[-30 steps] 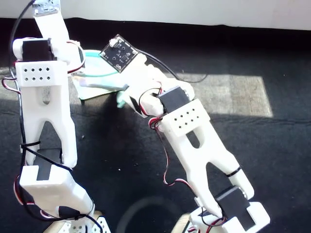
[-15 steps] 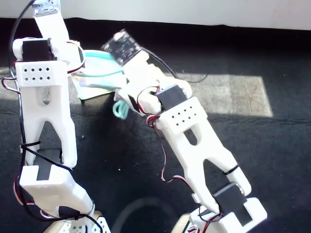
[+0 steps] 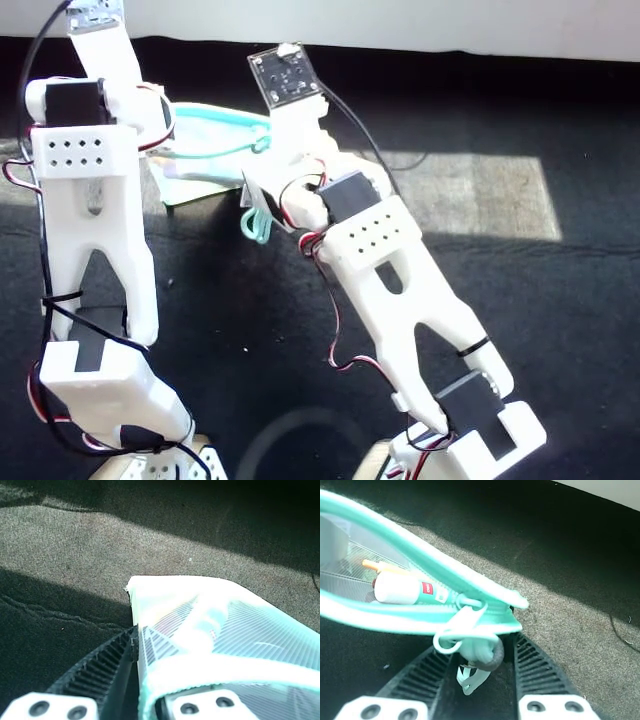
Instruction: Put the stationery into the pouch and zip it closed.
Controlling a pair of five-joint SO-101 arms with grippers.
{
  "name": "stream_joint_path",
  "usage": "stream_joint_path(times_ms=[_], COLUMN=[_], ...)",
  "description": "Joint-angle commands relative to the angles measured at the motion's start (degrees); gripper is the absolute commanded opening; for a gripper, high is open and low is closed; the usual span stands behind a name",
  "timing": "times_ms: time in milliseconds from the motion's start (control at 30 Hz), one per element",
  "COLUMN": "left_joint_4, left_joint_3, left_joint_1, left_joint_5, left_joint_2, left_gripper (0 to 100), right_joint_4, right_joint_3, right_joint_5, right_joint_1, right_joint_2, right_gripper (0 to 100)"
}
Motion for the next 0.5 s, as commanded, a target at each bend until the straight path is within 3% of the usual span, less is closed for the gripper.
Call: stream_joint_path(times_ms=[0, 467], left_joint_4=[-0.53, -0.53], left_joint_3=[0.22, 0.13], left_joint_1=[-0.40, -0.40], left_joint_5=[0.26, 0.35], left_joint_2=[0.04, -0.40], left_gripper=[3, 3], right_joint_4=[-1.54, 3.65], right_joint_3=[-2.42, -2.42], right_joint_5=[3.69, 4.57], right_joint_1=[0.75, 0.84], right_joint_2=[-0.13, -7.96], right_gripper=[0.4, 0.5])
